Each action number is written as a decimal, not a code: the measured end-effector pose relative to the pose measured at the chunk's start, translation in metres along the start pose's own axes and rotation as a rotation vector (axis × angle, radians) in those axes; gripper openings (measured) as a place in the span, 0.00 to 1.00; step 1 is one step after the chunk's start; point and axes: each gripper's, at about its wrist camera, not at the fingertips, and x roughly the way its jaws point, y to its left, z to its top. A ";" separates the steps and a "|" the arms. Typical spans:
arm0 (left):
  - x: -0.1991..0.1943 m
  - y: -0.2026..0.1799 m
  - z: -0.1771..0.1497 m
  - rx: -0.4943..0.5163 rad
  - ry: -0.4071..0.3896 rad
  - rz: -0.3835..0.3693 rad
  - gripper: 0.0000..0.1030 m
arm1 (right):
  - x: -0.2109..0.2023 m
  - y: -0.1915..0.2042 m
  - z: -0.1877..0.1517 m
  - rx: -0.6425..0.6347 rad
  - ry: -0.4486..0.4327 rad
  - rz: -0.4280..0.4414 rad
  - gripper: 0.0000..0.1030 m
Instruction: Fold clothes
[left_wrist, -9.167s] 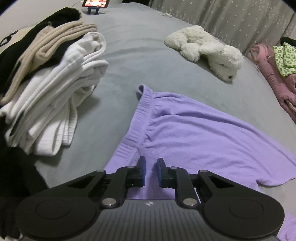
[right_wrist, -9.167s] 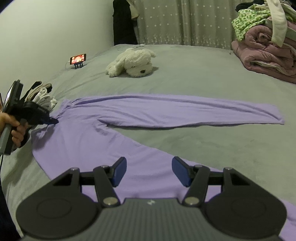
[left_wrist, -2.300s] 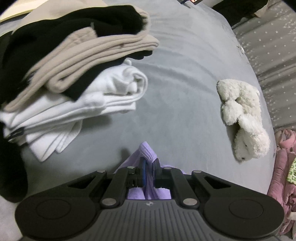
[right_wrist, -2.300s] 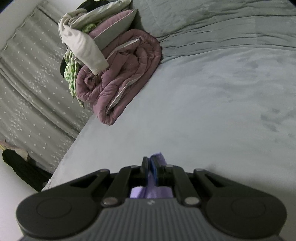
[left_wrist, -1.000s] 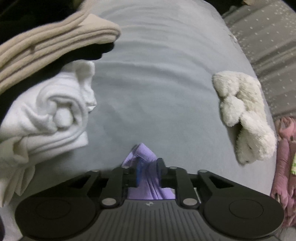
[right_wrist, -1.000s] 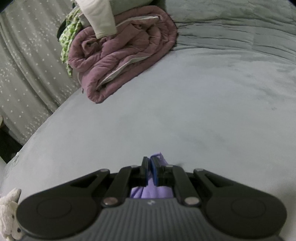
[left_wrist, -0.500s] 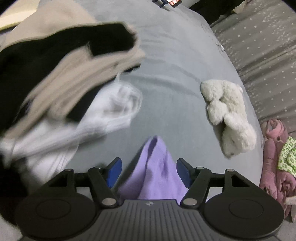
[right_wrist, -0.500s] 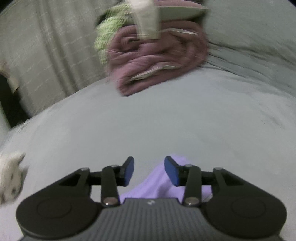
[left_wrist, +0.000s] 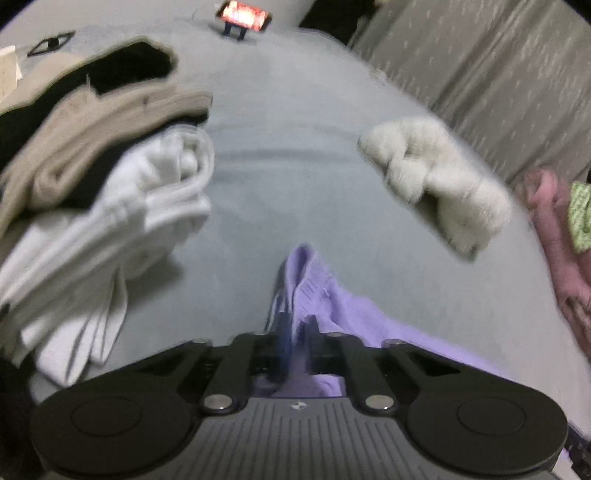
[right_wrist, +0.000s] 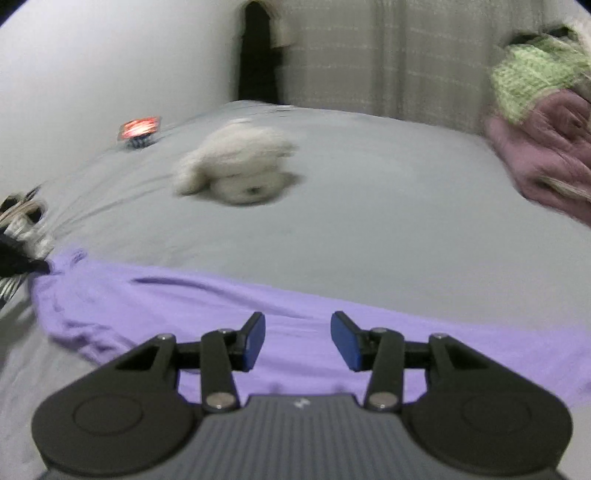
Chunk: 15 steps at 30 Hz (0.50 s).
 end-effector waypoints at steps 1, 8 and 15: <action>-0.003 0.001 0.000 -0.003 -0.001 -0.011 0.04 | 0.003 0.010 0.003 -0.037 0.005 0.027 0.40; -0.022 0.011 0.000 -0.015 0.005 -0.071 0.04 | -0.008 0.081 -0.020 -0.298 0.038 0.259 0.40; -0.011 0.019 -0.004 -0.041 0.098 -0.192 0.04 | 0.013 0.123 -0.042 -0.290 0.102 0.325 0.37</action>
